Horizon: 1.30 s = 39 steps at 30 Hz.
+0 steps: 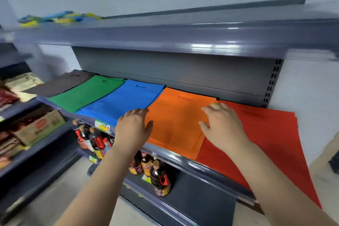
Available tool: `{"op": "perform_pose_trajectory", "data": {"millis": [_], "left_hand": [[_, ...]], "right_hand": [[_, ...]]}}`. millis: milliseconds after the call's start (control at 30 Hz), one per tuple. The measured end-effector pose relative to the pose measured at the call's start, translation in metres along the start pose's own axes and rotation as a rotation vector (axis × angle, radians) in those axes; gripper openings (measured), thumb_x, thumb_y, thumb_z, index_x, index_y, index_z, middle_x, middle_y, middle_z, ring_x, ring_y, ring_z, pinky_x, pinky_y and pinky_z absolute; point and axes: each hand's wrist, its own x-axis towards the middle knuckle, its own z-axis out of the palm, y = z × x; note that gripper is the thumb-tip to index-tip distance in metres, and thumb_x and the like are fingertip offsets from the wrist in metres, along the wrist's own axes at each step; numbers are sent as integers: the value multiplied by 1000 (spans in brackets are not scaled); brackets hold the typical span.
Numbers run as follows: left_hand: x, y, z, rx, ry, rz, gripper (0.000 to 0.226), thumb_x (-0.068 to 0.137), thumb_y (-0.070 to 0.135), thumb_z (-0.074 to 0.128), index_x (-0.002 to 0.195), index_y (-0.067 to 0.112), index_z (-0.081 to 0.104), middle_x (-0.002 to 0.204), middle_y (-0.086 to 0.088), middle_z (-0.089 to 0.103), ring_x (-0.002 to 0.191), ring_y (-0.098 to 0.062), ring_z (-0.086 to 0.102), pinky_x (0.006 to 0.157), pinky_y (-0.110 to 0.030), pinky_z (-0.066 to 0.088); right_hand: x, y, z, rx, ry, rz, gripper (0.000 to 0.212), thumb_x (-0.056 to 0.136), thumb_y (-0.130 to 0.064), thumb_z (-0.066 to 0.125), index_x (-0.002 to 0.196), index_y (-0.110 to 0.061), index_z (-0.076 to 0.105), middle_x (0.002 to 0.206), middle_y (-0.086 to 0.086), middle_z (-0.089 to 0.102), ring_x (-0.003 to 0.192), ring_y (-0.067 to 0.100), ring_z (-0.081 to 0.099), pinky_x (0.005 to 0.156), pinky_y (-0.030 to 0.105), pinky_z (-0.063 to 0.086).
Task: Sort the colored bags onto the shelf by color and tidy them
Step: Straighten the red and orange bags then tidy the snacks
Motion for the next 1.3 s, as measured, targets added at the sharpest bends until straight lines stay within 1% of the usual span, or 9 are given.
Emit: {"op": "perform_pose_trajectory", "data": {"millis": [167, 367, 467, 533, 567, 667, 767, 867, 1300], "left_hand": [[-9, -86, -46, 186, 69, -106, 49, 94, 36, 51, 138, 15, 45, 132, -6, 55, 122, -28, 48, 95, -40, 39], [-21, -204, -99, 348, 100, -247, 46, 90, 38, 53, 131, 18, 51, 125, -3, 59, 117, -27, 52, 92, -37, 40], [-29, -262, -124, 394, 115, -292, 30, 80, 25, 66, 106, 10, 66, 100, -10, 67, 94, -34, 63, 76, -40, 47], [-35, -302, -138, 466, 125, -326, 25, 72, 21, 71, 93, 7, 69, 84, -11, 68, 78, -34, 65, 65, -41, 51], [-39, -319, -145, 483, 117, -356, 25, 76, 22, 68, 96, 7, 69, 88, -10, 68, 82, -34, 65, 68, -41, 52], [-46, -369, -161, 534, 95, -429, 37, 94, 35, 48, 125, 16, 53, 123, -2, 58, 115, -26, 52, 92, -37, 39], [-49, -414, -177, 561, 118, -477, 43, 97, 41, 41, 134, 19, 43, 134, 1, 50, 127, -22, 42, 100, -33, 33], [-46, -454, -190, 584, 114, -540, 45, 96, 41, 43, 136, 19, 41, 135, 2, 49, 127, -21, 42, 102, -33, 32], [18, -595, -204, 655, 120, -805, 41, 96, 36, 43, 133, 19, 42, 136, 1, 48, 128, -22, 40, 102, -34, 31]], "right_hand": [[50, -110, 8, 43, 6, -315, 40, 97, -35, 43, 133, -18, 45, 135, -1, 46, 128, 20, 36, 105, 34, 27], [103, -253, 18, 90, 10, -563, 41, 96, -33, 45, 134, -17, 43, 137, -1, 45, 128, 20, 36, 102, 35, 29], [125, -323, 24, 114, 24, -649, 41, 95, -32, 45, 133, -16, 43, 136, 1, 46, 128, 21, 37, 103, 36, 30], [138, -367, 31, 115, 31, -696, 41, 95, -33, 46, 132, -17, 44, 136, 1, 46, 128, 22, 37, 102, 37, 32], [145, -388, 35, 116, 38, -717, 41, 94, -33, 46, 132, -17, 44, 134, 1, 47, 127, 22, 39, 101, 37, 33], [160, -446, 44, 146, 47, -774, 36, 94, -32, 46, 127, -16, 47, 129, 1, 51, 122, 23, 42, 98, 38, 36], [177, -498, 50, 176, 55, -819, 37, 95, -31, 46, 129, -16, 46, 131, 0, 50, 122, 23, 43, 98, 37, 35], [197, -544, 57, 186, 40, -864, 41, 95, -31, 45, 133, -16, 44, 134, 1, 48, 125, 23, 41, 101, 38, 34], [327, -706, 94, 271, 73, -1112, 40, 96, -30, 44, 133, -18, 44, 135, 1, 48, 125, 23, 41, 102, 38, 34]]}}
